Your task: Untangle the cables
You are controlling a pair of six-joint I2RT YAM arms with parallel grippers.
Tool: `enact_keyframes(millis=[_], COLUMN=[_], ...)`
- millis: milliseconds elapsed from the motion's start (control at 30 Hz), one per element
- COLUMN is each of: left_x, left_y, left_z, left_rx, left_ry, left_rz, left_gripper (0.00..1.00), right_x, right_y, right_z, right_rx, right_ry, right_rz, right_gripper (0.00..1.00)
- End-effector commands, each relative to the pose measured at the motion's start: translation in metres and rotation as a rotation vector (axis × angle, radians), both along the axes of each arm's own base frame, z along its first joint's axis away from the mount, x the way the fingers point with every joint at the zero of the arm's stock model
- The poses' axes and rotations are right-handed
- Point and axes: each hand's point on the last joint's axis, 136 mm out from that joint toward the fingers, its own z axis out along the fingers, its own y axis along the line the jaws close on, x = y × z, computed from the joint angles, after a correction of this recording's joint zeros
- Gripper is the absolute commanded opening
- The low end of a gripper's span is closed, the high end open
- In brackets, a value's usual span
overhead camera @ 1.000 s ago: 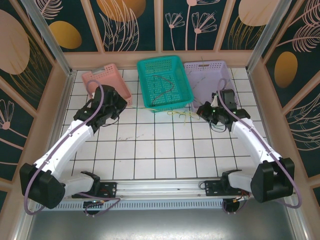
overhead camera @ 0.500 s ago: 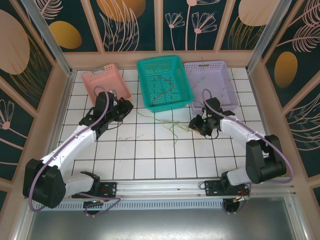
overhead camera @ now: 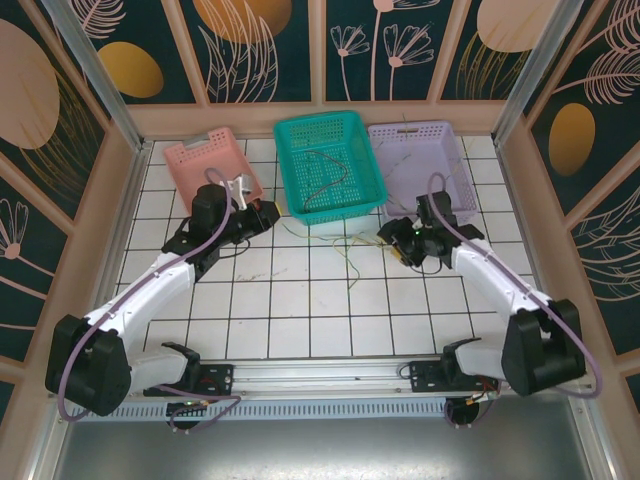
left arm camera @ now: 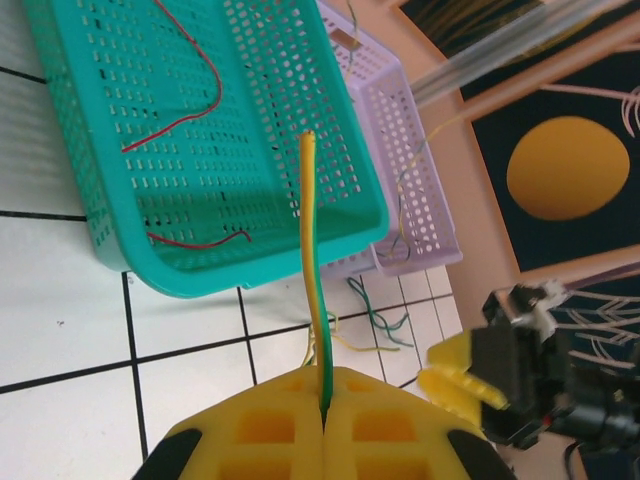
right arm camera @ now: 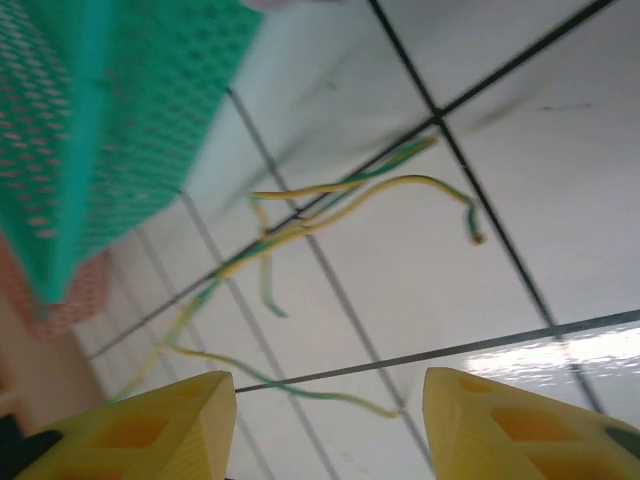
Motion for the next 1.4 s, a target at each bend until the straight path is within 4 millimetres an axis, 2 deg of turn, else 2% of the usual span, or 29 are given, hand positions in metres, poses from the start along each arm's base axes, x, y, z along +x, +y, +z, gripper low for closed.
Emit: enact_keyframes(millis=[0, 100, 200, 367, 600, 767, 967, 1033, 1167, 1367], left_x=[-0.006, -0.008, -0.013, -0.02, -0.027, -0.028, -0.026, -0.025, -0.025, -0.027], left_y=[-0.01, -0.013, -0.018, -0.025, -0.031, -0.033, -0.035, -0.036, -0.039, -0.038], left_z=[0.019, 0.026, 0.034, 0.04, 0.046, 0.047, 0.054, 0.057, 0.06, 0.059], left_rx=[0.01, -0.012, -0.036, -0.043, -0.042, -0.043, -0.048, -0.049, -0.057, -0.054], left_ry=[-0.097, -0.128, -0.168, -0.201, -0.237, -0.24, -0.257, -0.265, -0.268, -0.263], left_rz=[-0.093, -0.115, -0.15, -0.205, -0.262, -0.274, -0.276, -0.279, -0.292, -0.287], left_gripper=[0.0, 0.0, 0.0, 0.0, 0.0, 0.0, 0.0, 0.0, 0.0, 0.0], right_x=[0.016, 0.013, 0.019, 0.03, 0.018, 0.02, 0.005, 0.002, 0.007, 0.016], right_y=[0.004, 0.015, 0.026, 0.029, 0.03, 0.029, 0.022, 0.021, 0.02, 0.016], right_z=[0.038, 0.025, 0.018, 0.005, -0.037, -0.047, -0.068, -0.077, -0.082, -0.079], right_rx=[0.222, 0.348, 0.408, 0.401, 0.368, 0.359, 0.314, 0.313, 0.307, 0.283], right_ry=[0.048, 0.194, 0.243, 0.323, 0.459, 0.488, 0.533, 0.549, 0.556, 0.526], right_rz=[-0.247, -0.352, -0.41, -0.48, -0.516, -0.523, -0.543, -0.552, -0.559, -0.568], right_gripper=[0.53, 0.5, 0.45, 0.45, 0.45, 0.45, 0.44, 0.41, 0.37, 0.14])
